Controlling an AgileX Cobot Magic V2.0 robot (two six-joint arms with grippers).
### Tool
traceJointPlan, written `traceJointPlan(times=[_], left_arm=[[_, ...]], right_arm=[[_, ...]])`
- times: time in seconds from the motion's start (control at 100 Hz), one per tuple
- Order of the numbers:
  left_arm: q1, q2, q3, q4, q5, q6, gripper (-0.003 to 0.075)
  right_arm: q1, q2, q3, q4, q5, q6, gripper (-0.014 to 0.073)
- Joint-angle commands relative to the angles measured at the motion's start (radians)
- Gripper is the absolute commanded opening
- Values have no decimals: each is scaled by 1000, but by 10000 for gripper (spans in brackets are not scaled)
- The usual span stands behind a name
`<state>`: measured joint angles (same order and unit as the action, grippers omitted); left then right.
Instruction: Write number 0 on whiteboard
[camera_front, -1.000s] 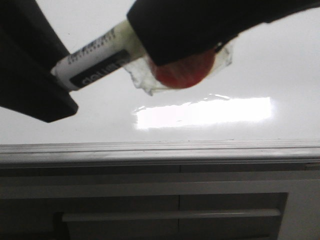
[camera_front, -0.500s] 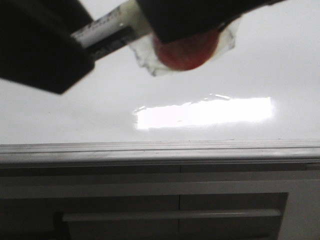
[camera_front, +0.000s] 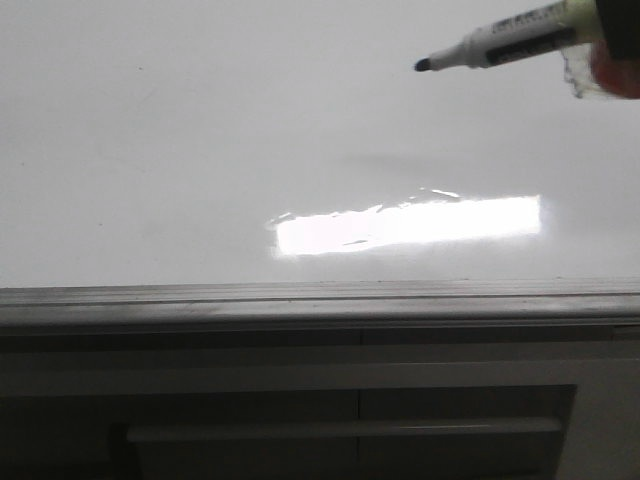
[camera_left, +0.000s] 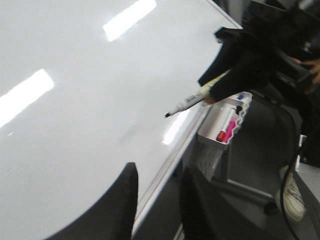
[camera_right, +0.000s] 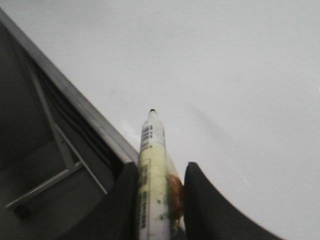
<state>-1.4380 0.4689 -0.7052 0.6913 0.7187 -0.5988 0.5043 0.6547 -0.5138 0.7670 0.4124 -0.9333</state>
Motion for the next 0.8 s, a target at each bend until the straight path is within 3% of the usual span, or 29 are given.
traceJointPlan(times=[0.0, 0.24, 0.79], left_arm=[[-6, -72, 52, 162, 12, -201, 94], [-6, -156, 176, 254, 49, -365, 41], [-6, -156, 182, 312, 14, -394, 41]], right_arm=[[-41, -11, -6, 19, -107, -5, -67], [-66, 56, -10, 38, -288, -5, -67], [-66, 396, -240, 70, -199, 16, -67]])
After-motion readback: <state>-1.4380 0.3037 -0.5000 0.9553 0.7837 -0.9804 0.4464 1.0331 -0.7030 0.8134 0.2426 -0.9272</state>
